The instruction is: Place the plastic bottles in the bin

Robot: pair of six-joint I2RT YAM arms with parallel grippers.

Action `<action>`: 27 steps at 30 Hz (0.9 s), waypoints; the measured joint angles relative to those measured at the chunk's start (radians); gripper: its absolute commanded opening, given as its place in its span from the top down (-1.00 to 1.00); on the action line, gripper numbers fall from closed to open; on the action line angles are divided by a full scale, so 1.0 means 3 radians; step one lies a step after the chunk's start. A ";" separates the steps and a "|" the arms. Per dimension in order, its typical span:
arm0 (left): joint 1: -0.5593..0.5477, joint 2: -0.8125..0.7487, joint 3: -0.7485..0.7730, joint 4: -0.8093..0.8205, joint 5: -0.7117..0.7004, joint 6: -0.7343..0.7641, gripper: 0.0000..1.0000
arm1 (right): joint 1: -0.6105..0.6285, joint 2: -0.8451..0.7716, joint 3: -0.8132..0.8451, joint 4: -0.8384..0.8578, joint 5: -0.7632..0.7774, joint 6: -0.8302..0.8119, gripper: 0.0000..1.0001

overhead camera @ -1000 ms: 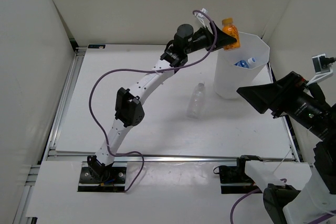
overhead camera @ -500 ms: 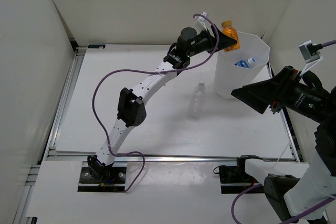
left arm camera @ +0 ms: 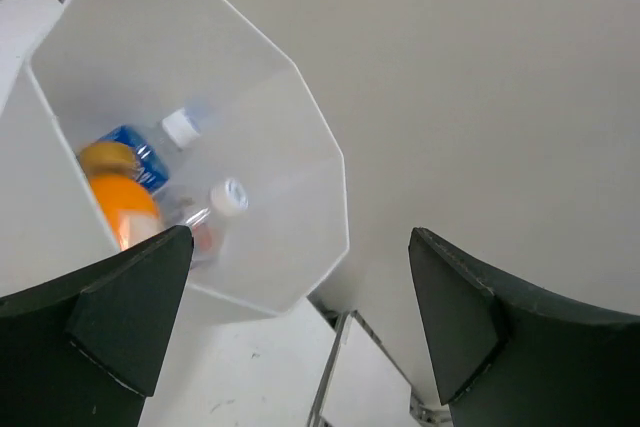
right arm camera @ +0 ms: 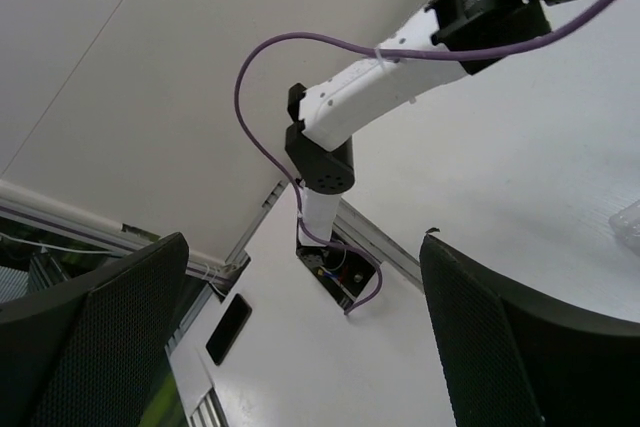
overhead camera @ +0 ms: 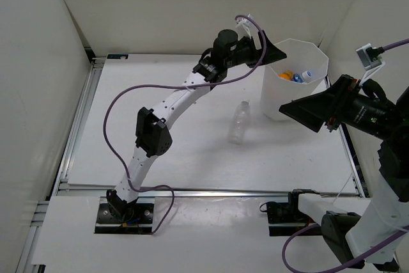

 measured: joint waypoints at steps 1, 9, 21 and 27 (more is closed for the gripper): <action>0.0019 -0.0071 -0.0033 -0.0088 0.0013 0.0046 -1.00 | 0.0000 -0.0008 -0.0039 0.0038 0.0000 0.0000 -0.99; 0.0256 -0.1113 -0.0938 -0.0755 0.0100 0.0729 -1.00 | 0.0000 -0.0125 -0.0365 0.0284 0.0023 -0.0024 -0.99; -0.0196 -0.0765 -0.1151 -0.2455 -0.0671 0.1761 -1.00 | 0.0000 -0.0275 -0.0534 0.0383 0.0150 -0.0022 -0.99; -0.0146 -0.0429 -0.1155 -0.2590 -0.0655 0.1843 -1.00 | 0.0000 -0.0350 -0.0542 0.0511 0.0343 0.0120 -0.99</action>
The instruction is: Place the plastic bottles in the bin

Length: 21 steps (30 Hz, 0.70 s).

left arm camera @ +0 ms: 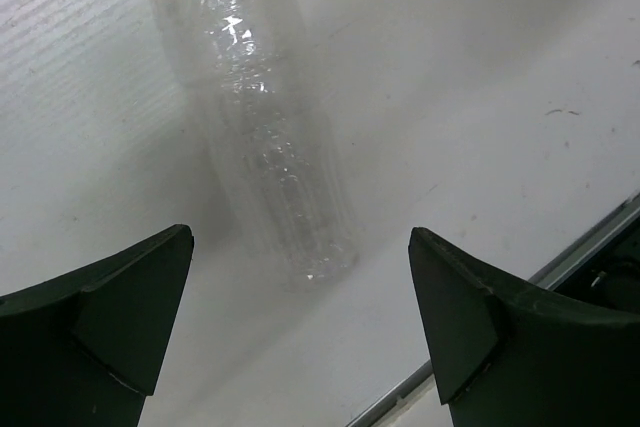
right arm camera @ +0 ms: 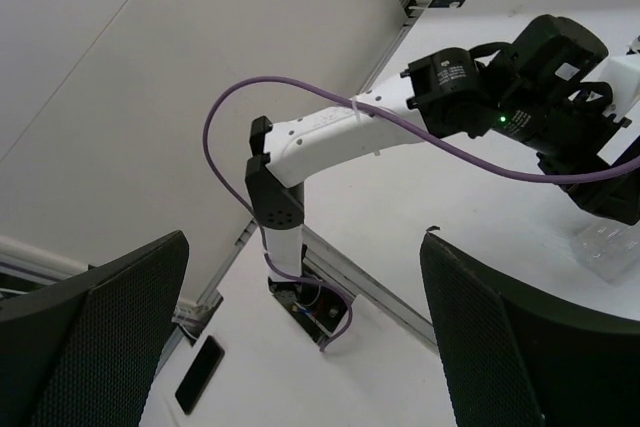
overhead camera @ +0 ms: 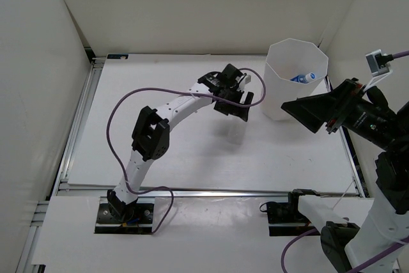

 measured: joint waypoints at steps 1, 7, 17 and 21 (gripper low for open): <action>0.0010 0.0042 0.0000 0.0003 0.0001 -0.0003 -1.00 | 0.0000 -0.0004 0.0008 0.0001 0.0019 0.0015 -0.99; 0.0038 0.0381 0.0027 0.0001 0.0024 -0.0056 -1.00 | 0.0000 0.0005 0.0090 0.0048 0.0102 0.0109 -0.99; 0.0120 0.0740 0.0160 0.0104 0.0435 -0.0214 0.01 | 0.0000 0.0055 0.0220 0.0023 0.0177 0.0132 -0.99; 0.0167 0.0746 0.0172 0.0125 0.0548 -0.0215 0.11 | 0.0000 0.0055 0.0217 0.0017 0.0202 0.0132 -0.99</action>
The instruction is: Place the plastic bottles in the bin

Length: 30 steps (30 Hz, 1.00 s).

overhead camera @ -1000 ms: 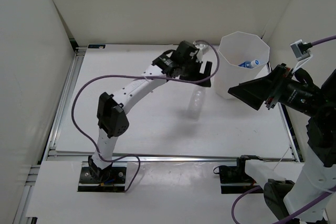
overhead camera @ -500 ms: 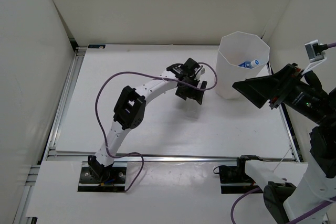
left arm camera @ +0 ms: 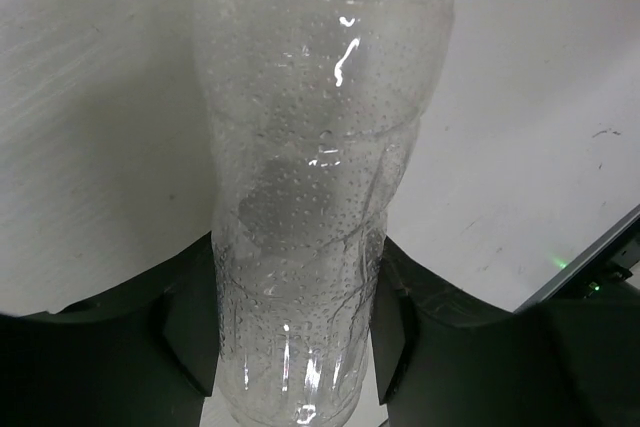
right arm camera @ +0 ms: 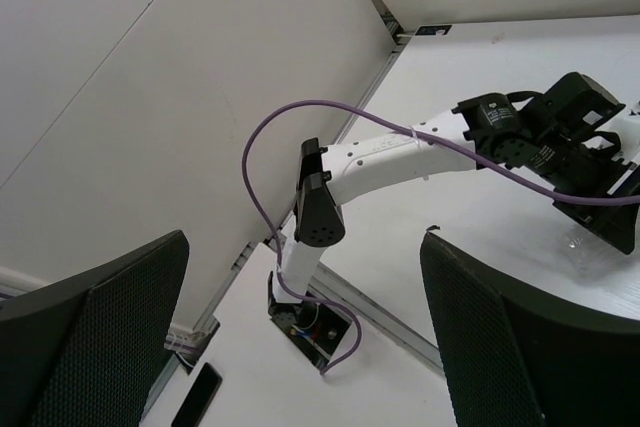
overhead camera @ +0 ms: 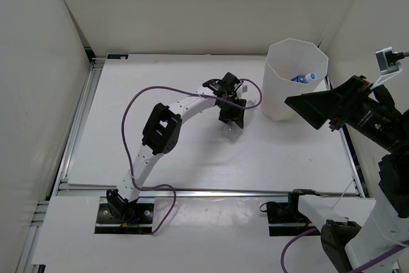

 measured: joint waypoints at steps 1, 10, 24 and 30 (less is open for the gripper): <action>0.0013 0.0000 0.0003 -0.0008 0.0003 0.0001 0.14 | 0.0000 0.0000 -0.0006 -0.0001 0.0005 0.0000 -0.99; 0.0402 -0.0566 0.0086 -0.0078 -0.0069 -0.0093 0.16 | 0.0000 -0.0004 -0.0398 0.0074 0.0047 0.0001 -0.99; 0.0779 -0.1017 0.1375 0.2413 0.0426 -0.1645 0.10 | 0.0000 -0.0117 -0.0833 0.0345 0.0136 0.0164 -0.99; 0.0512 -0.0524 0.1310 0.3290 0.0237 -0.2205 0.01 | 0.0000 -0.0113 -0.0694 0.0380 0.0224 0.0216 -0.99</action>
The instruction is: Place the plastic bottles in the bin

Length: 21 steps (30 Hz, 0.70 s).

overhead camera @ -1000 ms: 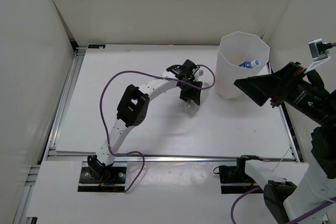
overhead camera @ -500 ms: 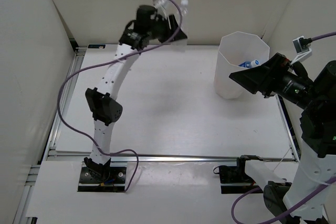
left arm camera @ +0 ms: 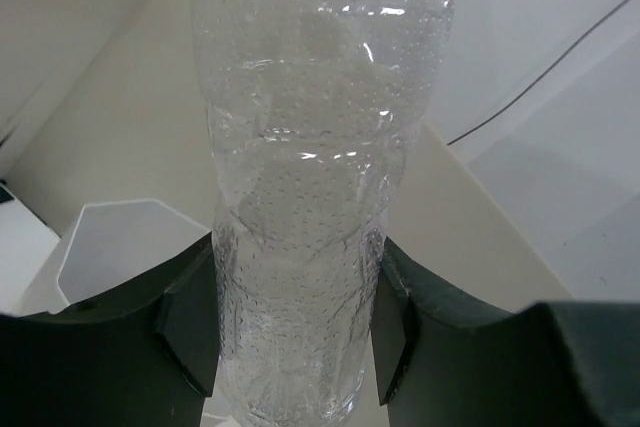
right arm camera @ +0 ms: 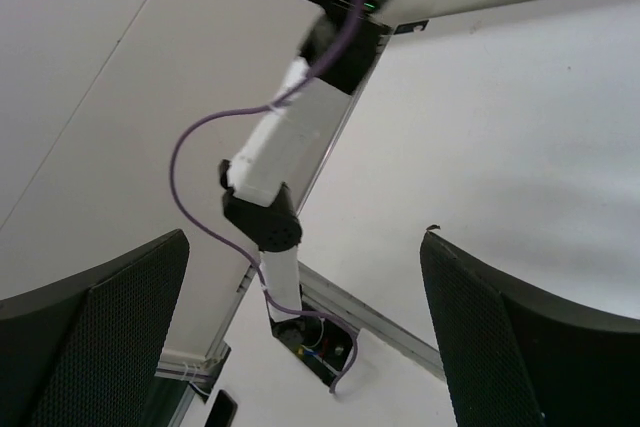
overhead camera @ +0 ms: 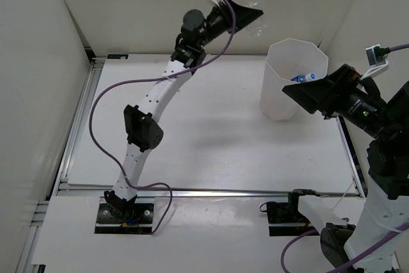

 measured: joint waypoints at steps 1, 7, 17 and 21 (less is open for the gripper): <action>-0.0046 0.0065 -0.0039 0.0039 -0.0038 -0.0018 0.01 | 0.0000 0.0001 0.0045 0.0000 -0.0006 0.0008 -0.99; -0.0317 0.0367 -0.0074 0.0155 -0.0196 -0.0014 -0.08 | 0.0000 0.0014 0.0159 -0.0006 -0.0108 0.0042 -0.99; -0.0573 0.0407 -0.0086 0.0472 -0.0487 0.0036 -0.24 | 0.0000 0.0230 0.0495 -0.0309 -0.0240 0.0042 -0.99; -0.0627 0.0470 -0.0079 0.0509 -0.0528 0.0081 -0.50 | 0.0000 0.0228 0.0509 -0.0370 -0.0285 0.0022 -0.99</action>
